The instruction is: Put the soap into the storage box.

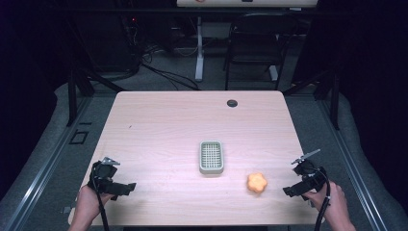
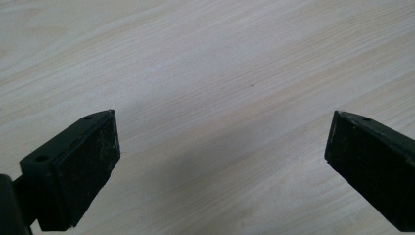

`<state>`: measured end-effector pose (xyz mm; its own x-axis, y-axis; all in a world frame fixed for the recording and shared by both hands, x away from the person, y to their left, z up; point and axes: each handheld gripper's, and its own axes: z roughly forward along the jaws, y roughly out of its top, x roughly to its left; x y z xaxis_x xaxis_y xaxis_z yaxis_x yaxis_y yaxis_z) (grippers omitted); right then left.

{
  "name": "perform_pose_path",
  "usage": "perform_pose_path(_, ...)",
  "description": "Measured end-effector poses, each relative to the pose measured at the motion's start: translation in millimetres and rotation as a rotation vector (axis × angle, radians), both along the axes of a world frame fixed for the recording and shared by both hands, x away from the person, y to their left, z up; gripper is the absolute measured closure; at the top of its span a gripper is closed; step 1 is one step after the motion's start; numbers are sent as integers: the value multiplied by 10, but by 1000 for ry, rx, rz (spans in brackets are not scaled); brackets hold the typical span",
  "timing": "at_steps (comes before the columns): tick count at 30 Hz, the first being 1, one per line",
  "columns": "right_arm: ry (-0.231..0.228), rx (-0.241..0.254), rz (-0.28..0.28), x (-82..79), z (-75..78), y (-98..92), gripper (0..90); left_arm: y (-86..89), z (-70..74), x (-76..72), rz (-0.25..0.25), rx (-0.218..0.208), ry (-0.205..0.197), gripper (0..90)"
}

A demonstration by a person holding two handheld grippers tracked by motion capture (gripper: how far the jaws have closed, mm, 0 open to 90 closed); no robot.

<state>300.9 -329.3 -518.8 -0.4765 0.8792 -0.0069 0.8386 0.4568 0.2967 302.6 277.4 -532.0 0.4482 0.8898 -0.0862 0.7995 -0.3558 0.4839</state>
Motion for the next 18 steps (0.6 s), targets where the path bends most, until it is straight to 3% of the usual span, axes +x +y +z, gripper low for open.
perform_pose_path(5,8,6,2,2,12,-5,0,-12,-3,4,-4,0,-6,0)
perform_pose_path(6,-11,32,-19,-10,-2,7,0,-13,-4,2,-5,-1,-6,0)
perform_pose_path(8,7,-4,10,2,34,-2,0,-13,-5,0,-7,0,-4,0)
perform_pose_path(9,-5,18,-6,-7,27,13,0,-14,-7,0,-9,-1,-4,0)
perform_pose_path(18,-7,-4,54,28,98,125,0,-24,-2,4,-18,-6,0,0)
